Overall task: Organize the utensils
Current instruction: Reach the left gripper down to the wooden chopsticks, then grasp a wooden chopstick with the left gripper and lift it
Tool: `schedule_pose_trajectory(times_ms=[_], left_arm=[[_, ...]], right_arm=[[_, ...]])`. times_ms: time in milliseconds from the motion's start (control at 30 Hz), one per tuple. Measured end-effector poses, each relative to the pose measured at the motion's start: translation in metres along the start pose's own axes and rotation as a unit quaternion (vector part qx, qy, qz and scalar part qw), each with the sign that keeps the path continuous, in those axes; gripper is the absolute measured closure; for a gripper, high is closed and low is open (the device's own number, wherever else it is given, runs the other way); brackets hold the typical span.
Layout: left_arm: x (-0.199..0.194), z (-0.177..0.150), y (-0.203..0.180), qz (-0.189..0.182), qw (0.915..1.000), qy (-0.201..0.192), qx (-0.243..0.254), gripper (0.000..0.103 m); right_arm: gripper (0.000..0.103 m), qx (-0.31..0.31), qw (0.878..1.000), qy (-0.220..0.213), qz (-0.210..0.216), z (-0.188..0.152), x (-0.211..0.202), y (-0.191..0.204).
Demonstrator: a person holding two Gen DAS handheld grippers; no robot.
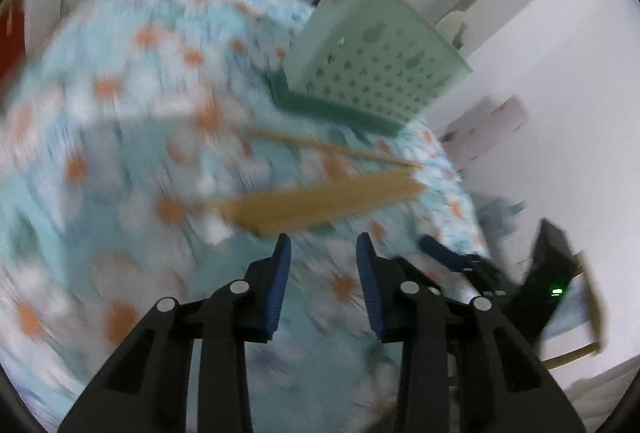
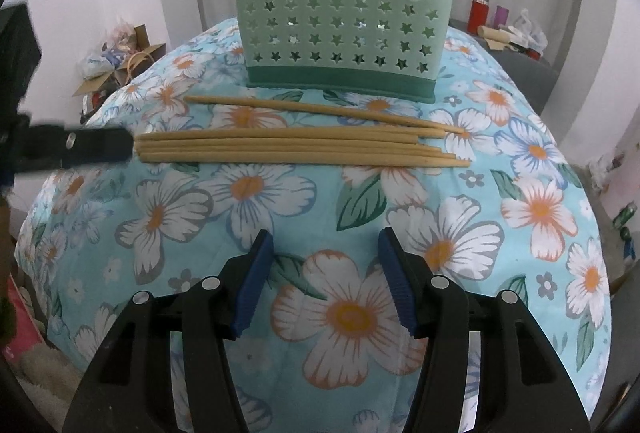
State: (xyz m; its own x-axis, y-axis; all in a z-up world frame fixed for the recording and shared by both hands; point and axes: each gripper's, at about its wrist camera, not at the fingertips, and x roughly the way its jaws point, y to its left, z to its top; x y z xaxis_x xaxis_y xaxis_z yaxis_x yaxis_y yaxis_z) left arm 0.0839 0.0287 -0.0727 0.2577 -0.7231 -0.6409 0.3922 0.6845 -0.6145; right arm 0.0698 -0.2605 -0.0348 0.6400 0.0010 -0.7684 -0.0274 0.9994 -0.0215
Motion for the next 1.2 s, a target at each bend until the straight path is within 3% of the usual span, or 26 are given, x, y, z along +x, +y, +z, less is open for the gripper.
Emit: schedule_pose_trajectory(times_ms=[133, 200, 300, 400, 533, 567, 833, 1067, 1200], left_arm=[[0.011, -0.006, 0.022, -0.024, 0.9954, -0.006, -0.092, 0.071], [0.016, -0.006, 0.042, -0.062, 0.9839, -0.016, -0.167, 0.071], [0.017, -0.005, 0.055, -0.096, 0.9679, -0.031, -0.23, 0.071], [0.019, -0.004, 0.06, -0.101, 0.9569, -0.036, -0.27, 0.073], [0.024, -0.006, 0.063, -0.08, 0.9514, -0.035, -0.295, 0.089], [0.024, -0.007, 0.063, -0.08, 0.9505, -0.037, -0.298, 0.089], [0.014, -0.012, 0.066, -0.087, 0.9527, -0.036, -0.289, 0.091], [0.006, -0.019, 0.047, -0.053, 0.9742, -0.003, -0.219, 0.092], [0.008, -0.021, 0.025, -0.026, 0.988, 0.044, -0.146, 0.092]], right_arm=[[0.05, 0.003, 1.0, 0.001, 0.0, 0.0, 0.0, 0.0], [0.05, 0.006, 1.0, 0.001, 0.002, 0.001, 0.0, -0.001], [0.05, 0.01, 1.0, 0.001, 0.004, 0.0, 0.0, -0.001], [0.05, 0.01, 1.0, 0.0, 0.003, 0.0, 0.0, -0.001], [0.05, 0.011, 1.0, 0.001, 0.005, 0.0, 0.0, -0.001], [0.05, 0.011, 1.0, 0.001, 0.004, 0.0, 0.0, -0.002], [0.05, 0.011, 1.0, 0.001, 0.004, 0.0, 0.0, -0.001], [0.05, 0.011, 1.0, 0.001, 0.004, 0.0, 0.0, -0.002], [0.05, 0.013, 1.0, 0.002, 0.007, 0.0, -0.001, -0.003]])
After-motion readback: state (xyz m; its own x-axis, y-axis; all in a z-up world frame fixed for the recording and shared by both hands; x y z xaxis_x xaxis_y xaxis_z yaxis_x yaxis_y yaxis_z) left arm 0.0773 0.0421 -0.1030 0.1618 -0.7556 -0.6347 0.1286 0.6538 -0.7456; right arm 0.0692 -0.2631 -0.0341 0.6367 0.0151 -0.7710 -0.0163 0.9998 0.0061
